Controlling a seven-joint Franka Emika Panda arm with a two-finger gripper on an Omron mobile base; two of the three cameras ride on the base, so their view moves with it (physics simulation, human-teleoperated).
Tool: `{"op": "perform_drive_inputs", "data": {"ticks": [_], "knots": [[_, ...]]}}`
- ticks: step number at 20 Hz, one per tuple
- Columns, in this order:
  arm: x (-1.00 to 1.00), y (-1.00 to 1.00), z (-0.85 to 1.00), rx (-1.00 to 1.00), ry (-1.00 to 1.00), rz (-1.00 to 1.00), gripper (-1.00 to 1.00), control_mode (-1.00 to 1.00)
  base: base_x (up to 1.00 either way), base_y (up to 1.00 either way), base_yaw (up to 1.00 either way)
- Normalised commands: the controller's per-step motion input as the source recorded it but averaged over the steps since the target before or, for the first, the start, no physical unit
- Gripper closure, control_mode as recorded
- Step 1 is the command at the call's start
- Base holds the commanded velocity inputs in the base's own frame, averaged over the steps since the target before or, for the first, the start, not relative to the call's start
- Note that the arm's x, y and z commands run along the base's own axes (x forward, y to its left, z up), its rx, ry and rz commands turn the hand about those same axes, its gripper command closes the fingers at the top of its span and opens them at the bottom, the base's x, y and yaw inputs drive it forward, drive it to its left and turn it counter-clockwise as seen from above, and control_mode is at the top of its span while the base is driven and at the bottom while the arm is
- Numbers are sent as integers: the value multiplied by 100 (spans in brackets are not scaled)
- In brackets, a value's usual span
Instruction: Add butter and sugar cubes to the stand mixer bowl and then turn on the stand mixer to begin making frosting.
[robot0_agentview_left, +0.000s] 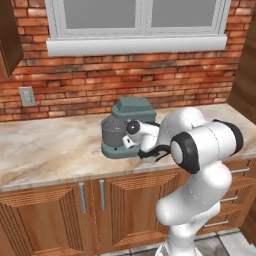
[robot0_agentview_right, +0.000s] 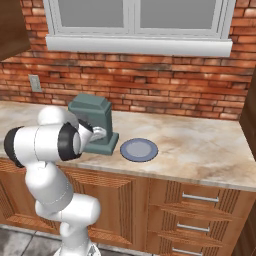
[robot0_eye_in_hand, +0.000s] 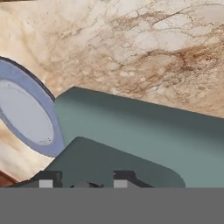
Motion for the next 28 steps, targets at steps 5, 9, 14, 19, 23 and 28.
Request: {"op": "perform_drive_inputs", "data": {"ticks": [5, 9, 14, 19, 23, 28], "knots": [[64, -6, 19, 30, 0, 0, 100, -100, 0, 0, 0], [65, 0, 16, 30, 2, 0, 100, -100, 0, 0, 0], [65, -3, 12, 31, 5, 0, 100, -100, 0, 0, 0], [68, -14, 10, 29, 3, 1, 100, -100, 0, 0, 0], [63, -25, 4, 27, 0, 4, 100, -100, 0, 0, 0], [40, -29, 1, 29, -4, 8, 100, -100, 0, 0, 0]]}}
